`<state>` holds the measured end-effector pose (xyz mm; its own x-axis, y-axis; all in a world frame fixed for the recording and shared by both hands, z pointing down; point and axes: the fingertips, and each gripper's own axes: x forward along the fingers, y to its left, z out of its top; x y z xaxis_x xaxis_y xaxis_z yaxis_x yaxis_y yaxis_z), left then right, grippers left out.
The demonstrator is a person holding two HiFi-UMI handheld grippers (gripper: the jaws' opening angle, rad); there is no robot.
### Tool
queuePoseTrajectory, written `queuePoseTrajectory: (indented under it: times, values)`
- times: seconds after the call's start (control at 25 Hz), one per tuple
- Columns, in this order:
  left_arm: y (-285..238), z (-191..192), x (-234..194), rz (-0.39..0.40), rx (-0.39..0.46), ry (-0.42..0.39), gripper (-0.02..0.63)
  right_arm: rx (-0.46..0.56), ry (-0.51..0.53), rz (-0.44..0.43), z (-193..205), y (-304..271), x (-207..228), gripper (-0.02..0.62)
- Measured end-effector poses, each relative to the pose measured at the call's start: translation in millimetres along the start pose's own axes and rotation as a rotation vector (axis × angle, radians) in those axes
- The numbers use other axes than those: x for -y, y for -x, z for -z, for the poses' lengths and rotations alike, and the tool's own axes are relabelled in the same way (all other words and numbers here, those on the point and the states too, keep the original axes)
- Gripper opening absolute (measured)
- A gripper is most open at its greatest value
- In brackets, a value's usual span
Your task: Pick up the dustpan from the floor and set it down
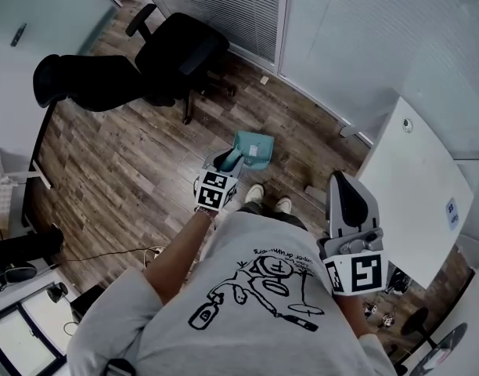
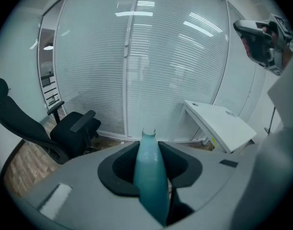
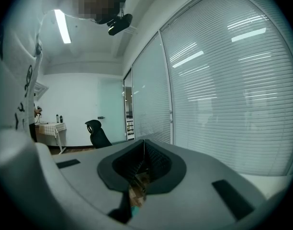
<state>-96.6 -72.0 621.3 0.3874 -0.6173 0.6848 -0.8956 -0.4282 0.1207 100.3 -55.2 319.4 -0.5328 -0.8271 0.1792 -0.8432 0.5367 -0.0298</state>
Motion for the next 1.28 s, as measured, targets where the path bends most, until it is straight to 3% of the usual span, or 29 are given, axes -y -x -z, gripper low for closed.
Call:
queuePoseTrajectory:
  times: [0.52,1.28]
  values:
    - [52.0,-70.9,35.0,0.035,0.111,-0.005,0.117,0.009,-0.009,0.008,-0.9,7.1,2.6,0.005]
    - [137.1,-154.6,64.0,0.013,0.220,-0.045,0.117,0.018,-0.005,-0.001,-0.5,17.5,-0.6,0.004]
